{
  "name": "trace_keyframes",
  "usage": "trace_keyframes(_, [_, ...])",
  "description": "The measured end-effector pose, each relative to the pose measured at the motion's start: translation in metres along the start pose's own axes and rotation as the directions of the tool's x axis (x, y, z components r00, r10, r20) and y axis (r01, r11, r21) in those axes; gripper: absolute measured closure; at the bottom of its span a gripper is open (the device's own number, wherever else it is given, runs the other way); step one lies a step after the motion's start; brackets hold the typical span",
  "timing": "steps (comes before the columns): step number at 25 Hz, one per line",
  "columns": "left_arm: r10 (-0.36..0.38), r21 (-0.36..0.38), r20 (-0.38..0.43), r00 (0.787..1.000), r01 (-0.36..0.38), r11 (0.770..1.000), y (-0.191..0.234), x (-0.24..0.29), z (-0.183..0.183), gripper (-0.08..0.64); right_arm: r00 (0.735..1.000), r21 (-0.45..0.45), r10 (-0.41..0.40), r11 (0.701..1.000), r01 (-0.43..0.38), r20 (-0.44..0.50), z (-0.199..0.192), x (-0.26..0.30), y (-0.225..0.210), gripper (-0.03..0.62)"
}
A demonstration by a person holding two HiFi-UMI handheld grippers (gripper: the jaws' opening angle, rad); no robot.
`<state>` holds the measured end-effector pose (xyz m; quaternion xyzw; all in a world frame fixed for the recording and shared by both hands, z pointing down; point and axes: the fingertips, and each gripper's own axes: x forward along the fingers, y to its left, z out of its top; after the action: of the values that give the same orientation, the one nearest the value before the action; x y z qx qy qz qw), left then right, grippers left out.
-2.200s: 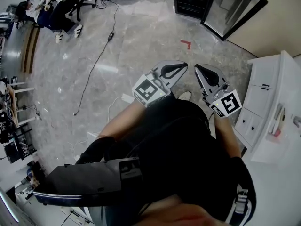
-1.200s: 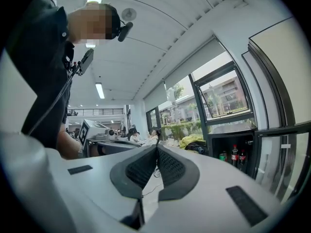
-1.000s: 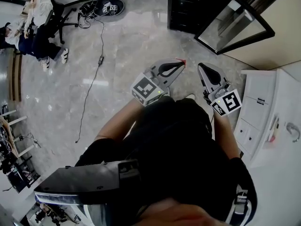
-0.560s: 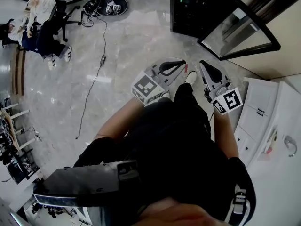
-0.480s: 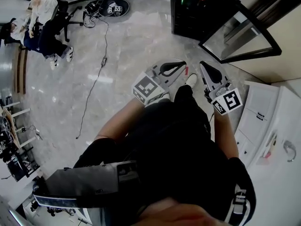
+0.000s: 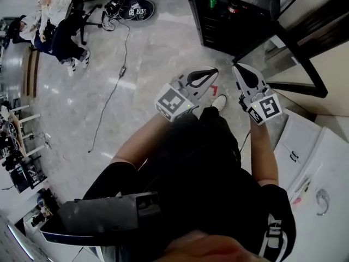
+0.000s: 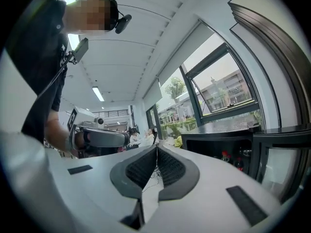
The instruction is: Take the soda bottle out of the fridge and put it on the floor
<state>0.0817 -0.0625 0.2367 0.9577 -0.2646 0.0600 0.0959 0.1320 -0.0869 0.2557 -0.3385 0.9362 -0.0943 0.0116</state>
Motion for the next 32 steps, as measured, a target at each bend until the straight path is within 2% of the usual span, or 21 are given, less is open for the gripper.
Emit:
trace_keyframes(6, [0.036, 0.03, -0.011, 0.999, -0.036, 0.999, 0.042, 0.044, -0.011, 0.56, 1.0, 0.005, -0.013, 1.0, 0.013, -0.013, -0.02, 0.033, -0.06, 0.578])
trace_keyframes(11, [0.047, -0.012, -0.017, 0.999, -0.047, 0.999, 0.097, 0.077, -0.042, 0.56, 0.998, -0.007, -0.07, 0.998, 0.07, 0.004, -0.044, 0.068, -0.109, 0.578])
trace_keyframes(14, [0.053, 0.013, -0.034, 0.998, -0.053, 0.999, 0.136, 0.102, -0.071, 0.559, 0.989, -0.046, -0.148, 0.988, 0.148, 0.004, -0.063, 0.093, -0.143, 0.578])
trace_keyframes(17, [0.061, 0.031, -0.028, 0.998, -0.061, 0.998, 0.174, 0.127, -0.1, 0.559, 0.967, -0.08, -0.254, 0.963, 0.255, 0.03, -0.079, 0.115, -0.177, 0.575])
trace_keyframes(23, [0.054, -0.01, 0.036, 0.998, -0.053, 0.999, 0.229, 0.162, -0.143, 0.56, 0.928, -0.041, -0.368, 0.928, 0.37, 0.052, -0.129, 0.155, -0.227, 0.567])
trace_keyframes(28, [0.059, -0.005, 0.04, 0.997, -0.059, 0.998, 0.255, 0.181, -0.167, 0.56, 0.909, -0.051, -0.415, 0.908, 0.416, 0.04, -0.152, 0.167, -0.261, 0.487])
trace_keyframes(32, [0.073, -0.015, 0.057, 0.996, -0.072, 0.997, 0.271, 0.193, -0.176, 0.559, 0.9, -0.039, -0.435, 0.899, 0.435, 0.026, -0.17, 0.179, -0.29, 0.37])
